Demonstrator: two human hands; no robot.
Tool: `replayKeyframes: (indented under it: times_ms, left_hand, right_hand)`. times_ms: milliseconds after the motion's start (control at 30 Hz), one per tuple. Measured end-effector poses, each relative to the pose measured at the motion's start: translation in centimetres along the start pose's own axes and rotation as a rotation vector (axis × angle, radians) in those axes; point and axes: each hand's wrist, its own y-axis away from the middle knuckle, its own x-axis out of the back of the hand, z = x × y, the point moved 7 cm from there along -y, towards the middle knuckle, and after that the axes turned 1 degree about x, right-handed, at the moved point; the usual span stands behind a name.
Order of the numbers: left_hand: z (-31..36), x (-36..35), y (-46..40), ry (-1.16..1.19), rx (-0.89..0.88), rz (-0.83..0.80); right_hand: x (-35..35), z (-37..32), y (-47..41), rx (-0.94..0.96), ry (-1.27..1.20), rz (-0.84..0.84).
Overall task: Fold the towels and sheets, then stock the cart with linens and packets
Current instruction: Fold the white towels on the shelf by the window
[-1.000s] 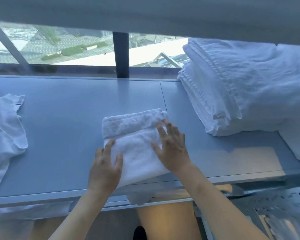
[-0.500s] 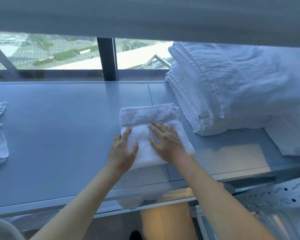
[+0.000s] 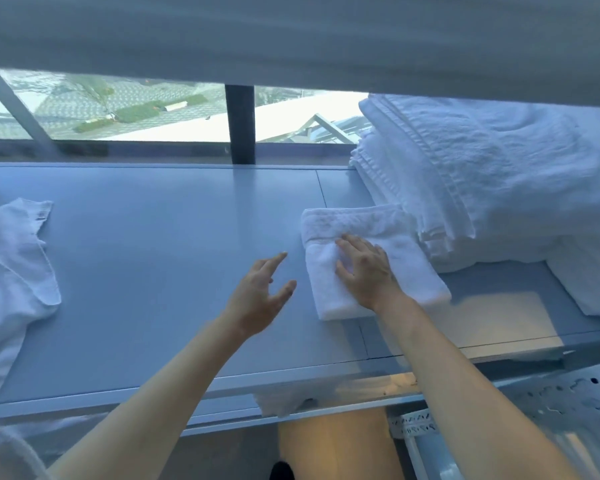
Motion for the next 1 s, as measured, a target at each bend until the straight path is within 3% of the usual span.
replayKeyframes:
  times_ms: [400,667,733,833,1000]
  left_hand:
    - [-12.2,24.8,8.8,-0.217,0.071,0.309]
    - [-23.8,38.8,15.9,-0.483,0.229,0.448]
    - [-26.8,40.8,17.4,-0.567,0.321,0.423]
    - [-31.9,41.5,19.4,-0.585,0.442,0.245]
    - [-33.5,40.5,20.9,-0.572,0.347,0.208]
  right_hand:
    - [-8.0,-27.9,-3.3,0.243,-0.137,-0.033]
    - [-15.1,-44.3,-3.9,0.349,-0.189,-0.126]
    - [-16.6,-47.5,-3.9,0.368,-0.199,-0.154]
    - [-19.1,-52.3,-4.0,0.401,-0.210,-0.210]
    - [-22.6,-57.3,-4.8,0.449,-0.176,-0.274]
